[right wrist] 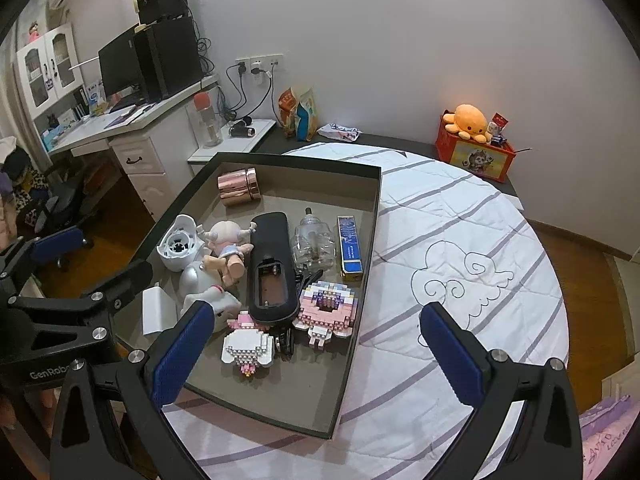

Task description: Organize rigid objects

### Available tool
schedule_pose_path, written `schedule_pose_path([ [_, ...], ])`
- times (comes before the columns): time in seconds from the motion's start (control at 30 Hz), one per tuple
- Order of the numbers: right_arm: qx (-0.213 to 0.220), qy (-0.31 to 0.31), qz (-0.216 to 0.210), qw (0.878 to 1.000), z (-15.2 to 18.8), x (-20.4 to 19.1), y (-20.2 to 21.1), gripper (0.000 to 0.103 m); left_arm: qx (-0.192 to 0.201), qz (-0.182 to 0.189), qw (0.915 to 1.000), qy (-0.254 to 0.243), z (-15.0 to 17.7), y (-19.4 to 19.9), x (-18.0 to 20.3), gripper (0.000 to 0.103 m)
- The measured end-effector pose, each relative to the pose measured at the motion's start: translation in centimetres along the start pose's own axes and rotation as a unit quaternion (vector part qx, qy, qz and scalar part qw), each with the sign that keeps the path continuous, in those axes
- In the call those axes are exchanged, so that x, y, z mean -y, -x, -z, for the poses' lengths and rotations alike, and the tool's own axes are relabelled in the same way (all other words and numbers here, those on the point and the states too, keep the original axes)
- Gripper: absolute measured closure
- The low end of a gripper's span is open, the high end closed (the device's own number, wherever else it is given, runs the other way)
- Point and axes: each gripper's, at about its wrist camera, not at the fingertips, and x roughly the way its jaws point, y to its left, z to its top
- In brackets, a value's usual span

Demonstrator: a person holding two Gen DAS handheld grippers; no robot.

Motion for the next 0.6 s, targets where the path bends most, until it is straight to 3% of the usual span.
schedule_pose_path([
  [0.23, 0.026, -0.004, 0.005, 1.000, 0.4, 0.5, 1.9, 0.000, 0.025, -0.001, 0.9997, 0.000, 0.0, 2.0, 0.7, 0.001],
  [0.6, 0.121, 0.000, 0.033, 0.992, 2.3, 0.4, 9.4, 0.000, 0.121, -0.006, 0.9927, 0.001, 1.4, 9.6, 1.9, 0.001],
])
